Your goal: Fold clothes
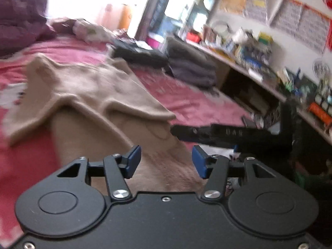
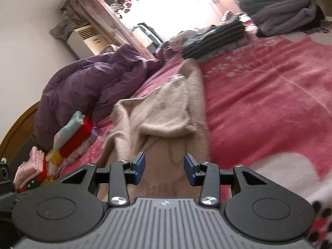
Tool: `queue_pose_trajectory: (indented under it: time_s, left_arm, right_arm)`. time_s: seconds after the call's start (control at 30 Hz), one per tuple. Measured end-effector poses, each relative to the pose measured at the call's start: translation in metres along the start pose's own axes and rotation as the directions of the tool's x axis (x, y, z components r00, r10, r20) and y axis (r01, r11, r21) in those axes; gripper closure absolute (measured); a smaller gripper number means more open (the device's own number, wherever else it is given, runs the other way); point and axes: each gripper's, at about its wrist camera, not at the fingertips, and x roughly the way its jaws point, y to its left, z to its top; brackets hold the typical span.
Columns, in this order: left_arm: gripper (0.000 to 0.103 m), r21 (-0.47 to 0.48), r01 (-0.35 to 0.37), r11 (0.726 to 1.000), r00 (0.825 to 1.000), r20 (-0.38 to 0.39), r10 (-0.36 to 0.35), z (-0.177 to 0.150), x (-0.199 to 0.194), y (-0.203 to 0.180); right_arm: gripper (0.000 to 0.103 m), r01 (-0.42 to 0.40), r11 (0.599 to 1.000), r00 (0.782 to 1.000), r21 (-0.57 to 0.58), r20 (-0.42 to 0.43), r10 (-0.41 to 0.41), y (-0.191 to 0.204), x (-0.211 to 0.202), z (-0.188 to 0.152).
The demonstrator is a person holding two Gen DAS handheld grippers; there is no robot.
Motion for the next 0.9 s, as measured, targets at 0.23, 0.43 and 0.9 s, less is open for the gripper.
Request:
queue_pose_trajectory:
  time_s: [0.23, 0.43, 0.9]
  left_arm:
    - [0.050, -0.237, -0.266, 0.935, 0.961, 0.017, 0.277, -0.015, -0.027, 0.068]
    - [0.050, -0.491, -0.201, 0.847, 0.963, 0.060, 0.264, -0.019, -0.001, 0.105]
    - [0.094, -0.612, -0.171, 0.772, 0.904, 0.213, 0.370, 0.053, 0.031, 0.140]
  right_arm:
    - [0.061, -0.091, 0.979, 0.993, -0.184, -0.086, 0.077, 0.047, 0.016, -0.019]
    - [0.064, -0.124, 0.952, 0.984, -0.279, -0.156, 0.083, 0.069, 0.030, -0.034]
    - [0.065, -0.147, 0.950, 0.971, -0.276, -0.222, 0.086, 0.063, 0.041, -0.045]
